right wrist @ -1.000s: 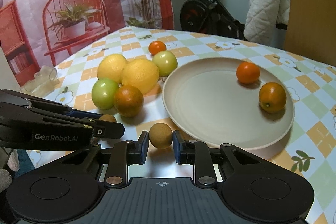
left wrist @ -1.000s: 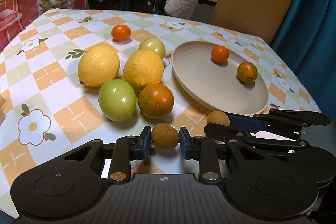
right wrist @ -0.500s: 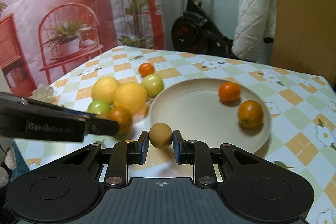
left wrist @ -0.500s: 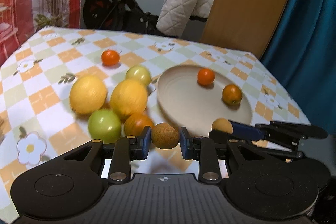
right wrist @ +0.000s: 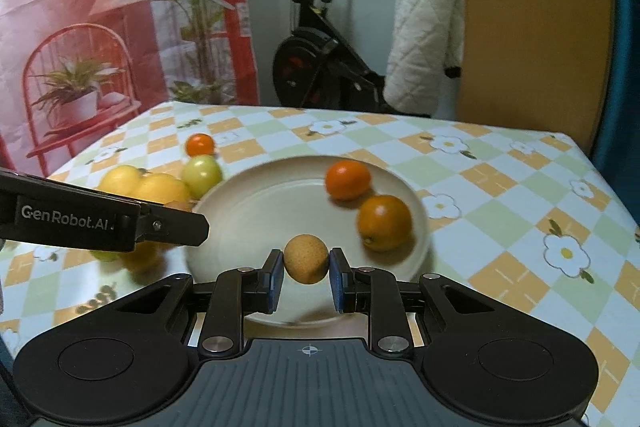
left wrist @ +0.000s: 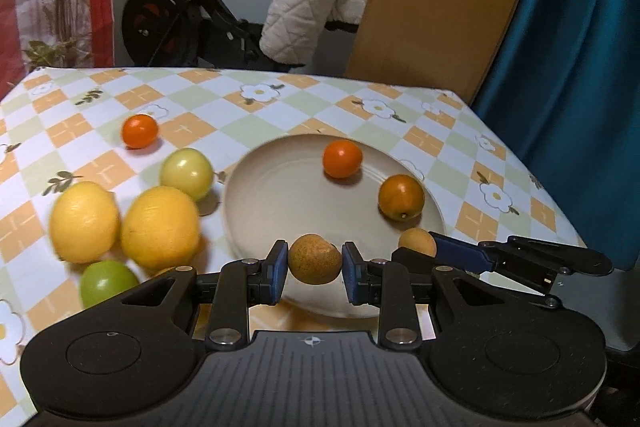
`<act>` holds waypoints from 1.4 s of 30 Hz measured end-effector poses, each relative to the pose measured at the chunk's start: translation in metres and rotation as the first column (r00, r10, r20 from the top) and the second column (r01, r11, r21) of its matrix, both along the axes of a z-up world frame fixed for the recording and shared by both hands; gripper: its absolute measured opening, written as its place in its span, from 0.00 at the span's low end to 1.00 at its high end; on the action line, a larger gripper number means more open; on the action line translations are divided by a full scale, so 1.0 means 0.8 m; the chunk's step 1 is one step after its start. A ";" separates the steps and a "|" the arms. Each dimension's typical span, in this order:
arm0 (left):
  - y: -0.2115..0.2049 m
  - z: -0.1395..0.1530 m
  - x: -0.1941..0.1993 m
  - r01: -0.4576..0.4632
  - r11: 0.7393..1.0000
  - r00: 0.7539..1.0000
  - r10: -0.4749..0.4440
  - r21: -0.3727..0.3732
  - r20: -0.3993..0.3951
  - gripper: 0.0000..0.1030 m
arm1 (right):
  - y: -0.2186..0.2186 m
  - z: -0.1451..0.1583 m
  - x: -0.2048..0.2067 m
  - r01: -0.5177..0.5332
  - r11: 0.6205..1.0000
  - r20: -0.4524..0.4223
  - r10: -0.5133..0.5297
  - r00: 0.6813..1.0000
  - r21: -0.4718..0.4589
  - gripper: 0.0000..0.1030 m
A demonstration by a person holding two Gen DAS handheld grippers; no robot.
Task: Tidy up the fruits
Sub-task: 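Carry the brown fruit over the plate and open the left gripper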
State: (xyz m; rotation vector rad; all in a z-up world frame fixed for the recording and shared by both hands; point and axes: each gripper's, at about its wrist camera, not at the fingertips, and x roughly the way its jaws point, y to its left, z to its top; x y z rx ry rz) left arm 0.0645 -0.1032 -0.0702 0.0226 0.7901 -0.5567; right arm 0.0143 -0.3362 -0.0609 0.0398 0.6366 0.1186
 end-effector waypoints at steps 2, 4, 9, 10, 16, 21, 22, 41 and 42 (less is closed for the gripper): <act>-0.009 -0.001 0.002 0.009 1.000 1.000 -0.009 0.005 0.001 0.30 | -0.008 -0.002 0.001 0.007 1.000 -0.002 -0.007 1.000 0.007 0.21; -0.014 -0.002 0.004 0.017 1.000 1.000 -0.017 0.004 0.001 0.30 | -0.014 -0.005 0.005 0.013 1.000 -0.008 -0.013 1.000 0.010 0.21; -0.029 -0.012 0.009 0.037 0.999 0.999 -0.036 0.027 -0.020 0.30 | -0.022 -0.012 0.013 0.017 1.000 -0.020 -0.017 1.000 0.014 0.21; -0.031 -0.014 0.011 0.039 0.999 0.999 -0.038 0.033 -0.025 0.30 | -0.024 -0.013 0.013 0.018 1.000 -0.022 -0.018 1.000 0.015 0.21; -0.037 -0.020 0.019 0.042 0.999 0.998 -0.040 0.035 -0.047 0.30 | -0.033 -0.021 0.021 0.030 0.999 -0.032 -0.030 0.999 0.019 0.21; -0.046 -0.023 0.024 0.047 0.998 0.997 -0.045 0.033 -0.061 0.30 | -0.032 -0.023 0.026 0.023 1.000 -0.033 -0.023 0.999 0.003 0.21; -0.047 -0.024 0.024 0.048 0.998 0.997 -0.045 0.033 -0.063 0.30 | -0.032 -0.024 0.027 0.022 1.000 -0.033 -0.022 0.999 0.000 0.21; -0.048 -0.039 0.043 0.038 0.999 0.989 -0.037 0.004 -0.141 0.30 | -0.028 -0.026 0.032 0.013 0.999 -0.028 -0.014 1.000 -0.040 0.21; -0.048 -0.040 0.044 0.036 0.999 0.989 -0.035 0.003 -0.144 0.30 | -0.028 -0.026 0.032 0.013 0.999 -0.027 -0.014 1.000 -0.038 0.21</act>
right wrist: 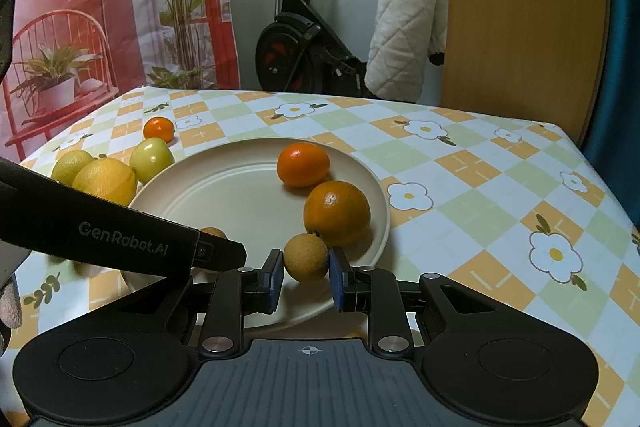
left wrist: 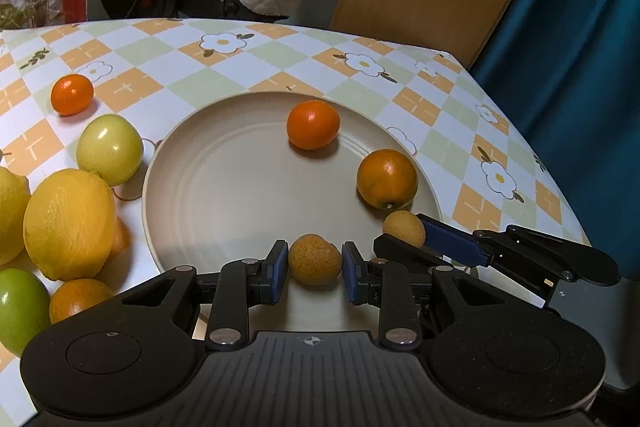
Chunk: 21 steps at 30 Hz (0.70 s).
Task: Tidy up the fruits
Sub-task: 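Carry the brown fruit over the plate and open the left gripper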
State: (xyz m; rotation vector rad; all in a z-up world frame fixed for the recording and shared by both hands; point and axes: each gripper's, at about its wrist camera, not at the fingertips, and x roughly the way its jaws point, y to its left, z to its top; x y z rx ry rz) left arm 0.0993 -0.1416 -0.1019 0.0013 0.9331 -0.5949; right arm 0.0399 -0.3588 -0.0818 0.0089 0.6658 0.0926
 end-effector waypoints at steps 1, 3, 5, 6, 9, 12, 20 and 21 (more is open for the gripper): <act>0.000 -0.001 0.001 -0.002 1.000 1.000 0.002 -0.001 -0.003 0.30 | 0.000 0.000 0.000 0.000 1.000 0.001 0.000 1.000 0.000 0.21; 0.001 -0.002 0.002 -0.005 1.000 1.000 0.005 -0.003 -0.009 0.30 | 0.000 0.000 0.000 0.000 1.000 0.000 0.000 1.000 0.000 0.21; 0.001 -0.003 0.002 -0.006 1.000 1.000 0.006 -0.005 -0.011 0.30 | 0.000 0.000 0.001 0.000 1.000 0.001 0.000 1.000 0.001 0.22; 0.000 -0.003 0.002 -0.006 1.000 1.000 0.006 -0.005 -0.011 0.30 | 0.000 0.000 0.000 -0.001 1.000 0.001 0.001 1.000 0.001 0.21; -0.001 -0.003 0.002 -0.005 1.000 1.000 0.005 -0.009 -0.011 0.30 | 0.000 0.000 0.000 0.000 1.000 0.002 0.000 1.000 -0.002 0.21; -0.003 -0.004 0.004 -0.003 1.000 1.000 0.003 -0.014 -0.012 0.30 | 0.000 0.001 -0.001 0.007 1.000 0.008 -0.007 1.000 -0.008 0.21; -0.013 -0.005 0.009 0.001 1.000 1.000 -0.002 -0.031 -0.014 0.30 | -0.006 0.005 -0.004 0.034 0.999 0.025 -0.034 0.999 -0.011 0.22; -0.013 -0.005 0.011 0.002 0.999 1.000 -0.002 -0.036 -0.016 0.30 | -0.006 0.005 -0.005 0.037 0.999 0.027 -0.036 0.999 -0.013 0.21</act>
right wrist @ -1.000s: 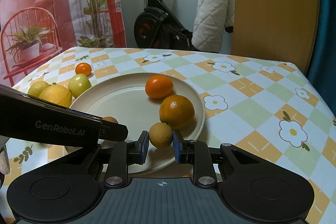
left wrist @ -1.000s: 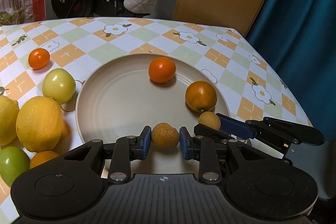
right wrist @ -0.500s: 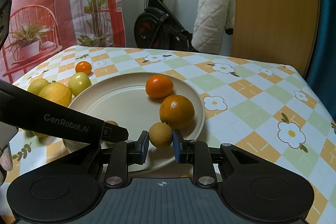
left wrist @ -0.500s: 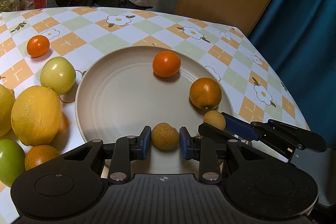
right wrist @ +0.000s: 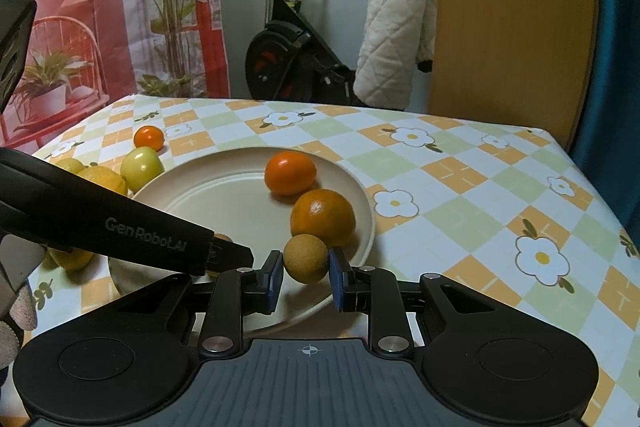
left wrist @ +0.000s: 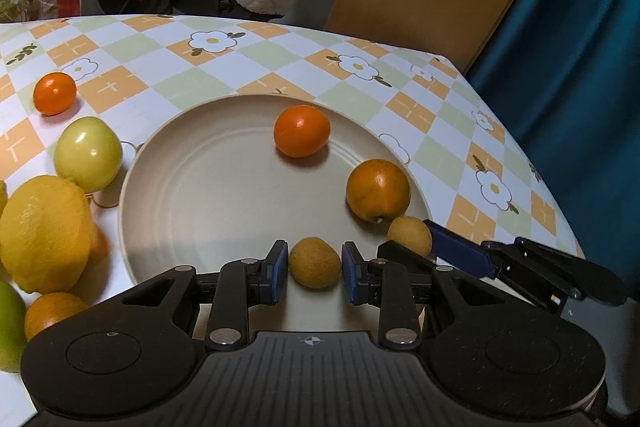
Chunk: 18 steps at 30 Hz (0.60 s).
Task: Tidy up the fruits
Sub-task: 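Carry the brown fruit over the plate and open the left gripper, then withdraw the left gripper from the plate toward the dark orange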
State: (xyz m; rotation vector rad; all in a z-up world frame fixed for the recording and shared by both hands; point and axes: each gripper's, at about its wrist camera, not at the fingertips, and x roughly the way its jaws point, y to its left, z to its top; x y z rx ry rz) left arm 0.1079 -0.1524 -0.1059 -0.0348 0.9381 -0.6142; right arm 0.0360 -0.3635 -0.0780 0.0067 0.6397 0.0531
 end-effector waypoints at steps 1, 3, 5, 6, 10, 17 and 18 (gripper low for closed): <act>-0.001 0.000 0.002 0.000 1.000 1.000 0.000 -0.004 -0.002 0.30 | 0.000 0.000 0.000 0.001 1.000 0.001 -0.001 1.000 -0.001 0.21; -0.001 0.000 0.005 -0.003 1.000 1.000 0.003 -0.010 -0.007 0.30 | 0.000 0.000 -0.001 0.003 1.000 0.002 -0.003 1.000 -0.005 0.21; 0.000 0.000 0.008 -0.011 1.000 1.000 0.010 -0.017 -0.016 0.30 | 0.000 0.001 -0.001 0.005 1.000 0.002 -0.005 1.000 -0.009 0.21; 0.000 0.000 0.009 -0.015 1.000 1.000 0.015 -0.018 -0.020 0.30 | 0.000 0.001 -0.001 0.005 1.000 0.003 -0.005 1.000 -0.010 0.22; 0.006 0.004 0.009 -0.025 0.999 1.000 0.024 -0.021 -0.016 0.31 | 0.000 0.005 -0.004 0.011 1.000 0.006 -0.011 1.000 -0.011 0.24; 0.023 0.035 -0.001 -0.007 1.000 0.998 0.008 -0.021 0.056 0.31 | -0.003 0.012 -0.011 0.030 0.999 0.005 -0.030 1.000 0.011 0.25; 0.027 0.040 -0.002 -0.006 1.000 0.998 0.008 -0.019 0.068 0.31 | -0.003 0.014 -0.012 0.032 0.999 0.006 -0.032 0.999 0.015 0.25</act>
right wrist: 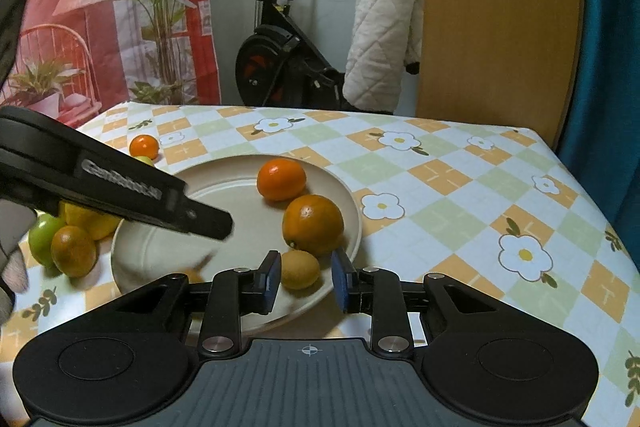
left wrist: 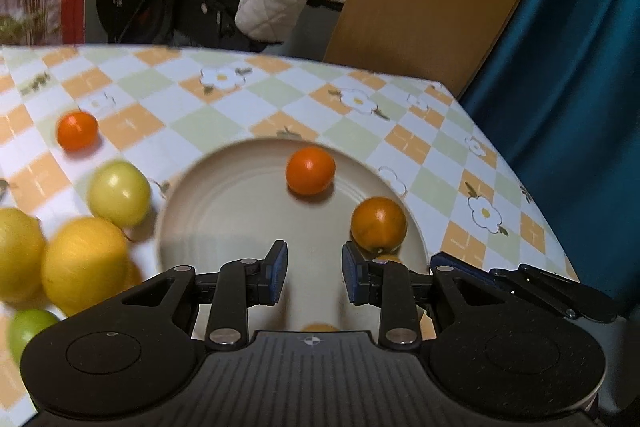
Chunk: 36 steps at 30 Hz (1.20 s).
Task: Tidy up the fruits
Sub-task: 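Withdraw the left gripper from the plate toward the dark orange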
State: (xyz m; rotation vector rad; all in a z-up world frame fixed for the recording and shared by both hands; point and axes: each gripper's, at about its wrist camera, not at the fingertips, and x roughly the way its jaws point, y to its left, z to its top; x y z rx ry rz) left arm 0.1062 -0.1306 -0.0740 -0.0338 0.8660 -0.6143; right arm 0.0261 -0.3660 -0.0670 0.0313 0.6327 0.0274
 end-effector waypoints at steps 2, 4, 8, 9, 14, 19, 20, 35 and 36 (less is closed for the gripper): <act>0.011 0.010 -0.002 -0.005 1.000 1.000 0.005 0.000 0.017 0.31 | 0.001 0.003 -0.002 0.000 1.000 0.002 0.000 1.000 0.008 0.25; 0.022 0.018 -0.003 -0.015 1.000 0.999 0.015 -0.007 0.029 0.31 | 0.005 0.007 -0.004 -0.005 1.000 0.005 0.005 1.000 0.012 0.25; 0.052 0.032 -0.008 -0.042 0.999 0.998 0.043 -0.009 0.056 0.31 | 0.015 0.014 -0.008 -0.028 0.999 0.010 0.028 1.000 0.022 0.25; 0.059 0.035 -0.010 -0.049 0.999 0.997 0.049 -0.007 0.062 0.31 | 0.019 0.016 -0.008 -0.035 0.999 0.011 0.035 0.999 0.025 0.25; 0.099 0.043 -0.015 -0.093 0.996 0.992 0.092 0.015 0.086 0.31 | 0.042 0.020 -0.008 -0.076 0.997 0.010 0.076 0.997 0.027 0.25; 0.138 0.044 -0.016 -0.140 0.989 0.986 0.135 0.051 0.094 0.31 | 0.070 0.023 -0.004 -0.131 0.991 0.007 0.131 0.991 0.037 0.25; 0.145 0.044 -0.016 -0.147 0.988 0.986 0.141 0.054 0.093 0.31 | 0.076 0.024 -0.002 -0.146 0.989 0.005 0.146 0.989 0.039 0.25; 0.165 0.022 -0.035 -0.075 0.995 0.992 0.067 0.072 0.108 0.31 | 0.159 0.023 0.006 -0.339 0.941 -0.034 0.339 0.940 0.001 0.28; 0.164 0.021 -0.037 -0.065 0.995 0.992 0.055 0.081 0.116 0.31 | 0.163 0.022 0.007 -0.350 0.937 -0.037 0.350 0.936 0.001 0.28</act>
